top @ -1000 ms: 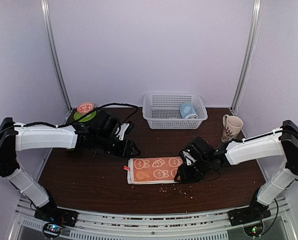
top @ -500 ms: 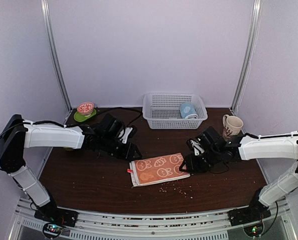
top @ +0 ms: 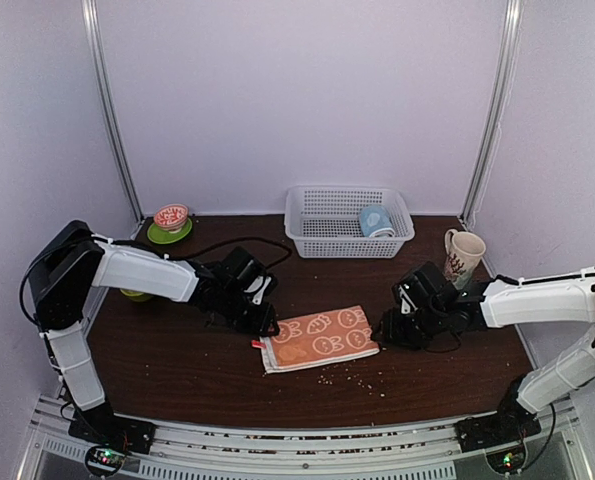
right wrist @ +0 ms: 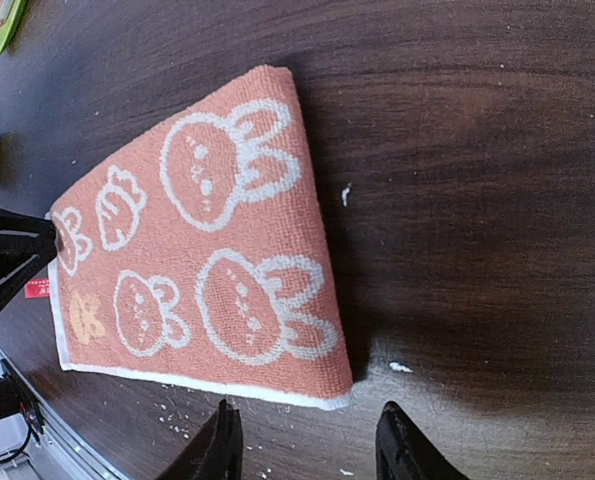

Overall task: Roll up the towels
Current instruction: Smooth out the towel at the center of the board, then roll the towel at the center of the board.

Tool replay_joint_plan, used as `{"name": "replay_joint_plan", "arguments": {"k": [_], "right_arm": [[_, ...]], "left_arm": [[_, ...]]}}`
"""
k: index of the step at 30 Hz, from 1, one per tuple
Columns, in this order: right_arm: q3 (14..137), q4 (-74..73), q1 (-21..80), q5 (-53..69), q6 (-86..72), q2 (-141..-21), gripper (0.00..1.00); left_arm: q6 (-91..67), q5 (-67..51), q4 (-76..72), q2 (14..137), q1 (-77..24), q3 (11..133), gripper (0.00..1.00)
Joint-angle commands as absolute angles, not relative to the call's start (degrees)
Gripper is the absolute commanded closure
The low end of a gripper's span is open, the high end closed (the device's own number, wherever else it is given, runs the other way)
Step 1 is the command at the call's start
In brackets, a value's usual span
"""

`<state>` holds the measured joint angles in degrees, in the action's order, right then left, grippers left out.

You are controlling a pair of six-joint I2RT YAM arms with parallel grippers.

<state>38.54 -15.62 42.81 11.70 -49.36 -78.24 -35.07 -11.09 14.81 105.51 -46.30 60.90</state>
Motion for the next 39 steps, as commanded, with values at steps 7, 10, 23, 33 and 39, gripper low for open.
{"name": "replay_joint_plan", "arguments": {"k": [7, 10, 23, 33, 39], "right_arm": [[33.73, -4.24, 39.47, 17.16, -54.11, -82.44, 0.53], [32.81, 0.17, 38.0, 20.72, -53.91, -84.57, 0.53], [34.85, 0.37, 35.69, 26.24, -47.12, -91.53, 0.69], [39.57, -16.81, 36.34, 14.82, -39.68, -84.76, 1.0], [48.21, -33.99, 39.63, 0.66, -34.93, -82.26, 1.0]], "left_arm": [[-35.56, -8.19, 14.73, 107.05, -46.52, 60.68, 0.72], [-35.44, -8.54, 14.61, 107.05, -46.55, 60.64, 0.72], [-35.07, -8.61, 15.4, 107.05, -46.51, 61.15, 0.72], [-35.43, -9.95, 16.77, 103.44, -46.59, 61.99, 0.63], [-36.23, -12.3, 14.38, 99.95, -46.58, 60.64, 0.59]]}}
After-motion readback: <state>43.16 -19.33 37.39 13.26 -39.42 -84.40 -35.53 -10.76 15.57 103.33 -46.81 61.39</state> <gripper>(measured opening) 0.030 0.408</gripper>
